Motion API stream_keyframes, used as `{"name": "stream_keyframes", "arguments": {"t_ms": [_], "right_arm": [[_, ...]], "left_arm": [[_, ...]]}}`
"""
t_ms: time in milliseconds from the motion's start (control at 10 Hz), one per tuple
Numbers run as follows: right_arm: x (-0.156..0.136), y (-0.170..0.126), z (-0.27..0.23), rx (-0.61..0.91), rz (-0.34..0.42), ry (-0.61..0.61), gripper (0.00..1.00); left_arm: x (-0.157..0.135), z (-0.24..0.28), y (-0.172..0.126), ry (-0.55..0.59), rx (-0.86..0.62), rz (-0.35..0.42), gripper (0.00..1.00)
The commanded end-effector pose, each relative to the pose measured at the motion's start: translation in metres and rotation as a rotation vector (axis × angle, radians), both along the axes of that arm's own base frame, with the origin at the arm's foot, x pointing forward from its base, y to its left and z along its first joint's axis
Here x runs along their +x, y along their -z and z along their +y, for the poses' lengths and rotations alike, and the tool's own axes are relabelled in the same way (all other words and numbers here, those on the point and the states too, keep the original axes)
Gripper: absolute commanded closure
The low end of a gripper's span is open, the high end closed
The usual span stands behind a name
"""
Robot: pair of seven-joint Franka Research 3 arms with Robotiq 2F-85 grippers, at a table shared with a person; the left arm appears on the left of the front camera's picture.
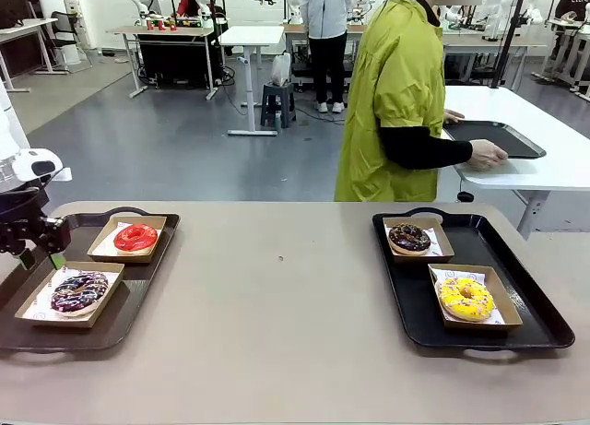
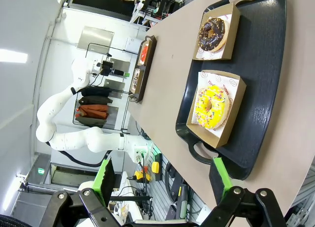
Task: Individually package the donuts and arrange them on the tray.
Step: Place the picked Paper togo box on the Handle tray.
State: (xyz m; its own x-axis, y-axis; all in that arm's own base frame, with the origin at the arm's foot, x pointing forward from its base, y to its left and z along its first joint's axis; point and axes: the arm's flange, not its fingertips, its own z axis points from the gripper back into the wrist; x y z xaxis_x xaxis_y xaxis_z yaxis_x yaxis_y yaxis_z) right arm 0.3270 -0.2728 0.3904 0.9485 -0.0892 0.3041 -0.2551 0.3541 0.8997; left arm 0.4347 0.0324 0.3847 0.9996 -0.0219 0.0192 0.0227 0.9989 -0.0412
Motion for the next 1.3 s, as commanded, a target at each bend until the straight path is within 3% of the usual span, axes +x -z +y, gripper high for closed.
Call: {"name": "stream_keyframes", "arguments": {"t_ms": [0, 200, 400, 600, 800, 1000, 1200], "right_arm": [[-0.002, -0.001, 0.002, 0.001, 0.004, 0.005, 0.0], [-0.002, -0.001, 0.002, 0.001, 0.004, 0.005, 0.0], [-0.002, -0.001, 0.002, 0.001, 0.004, 0.005, 0.0], [-0.002, -0.001, 0.002, 0.001, 0.004, 0.005, 0.0], [-0.002, -0.001, 0.002, 0.001, 0.004, 0.005, 0.0], [-0.002, -0.001, 0.002, 0.001, 0.004, 0.005, 0.0], [-0.002, -0.001, 0.002, 0.001, 0.004, 0.005, 0.0]], "left_arm": [[-0.006, 0.005, -0.008, 0.029, -0.061, 0.003, 0.39], [-0.009, 0.007, -0.018, 0.045, -0.11, -0.008, 0.19], [-0.014, 0.021, -0.035, 0.044, -0.225, -0.039, 0.25], [-0.024, 0.073, -0.072, 0.037, -0.559, -0.15, 0.25], [-0.039, 0.126, -0.093, -0.003, -0.801, -0.197, 0.25], [-0.048, 0.171, -0.087, -0.051, -0.965, -0.209, 0.25], [-0.06, 0.216, -0.06, -0.154, -1.131, -0.136, 0.25]]}}
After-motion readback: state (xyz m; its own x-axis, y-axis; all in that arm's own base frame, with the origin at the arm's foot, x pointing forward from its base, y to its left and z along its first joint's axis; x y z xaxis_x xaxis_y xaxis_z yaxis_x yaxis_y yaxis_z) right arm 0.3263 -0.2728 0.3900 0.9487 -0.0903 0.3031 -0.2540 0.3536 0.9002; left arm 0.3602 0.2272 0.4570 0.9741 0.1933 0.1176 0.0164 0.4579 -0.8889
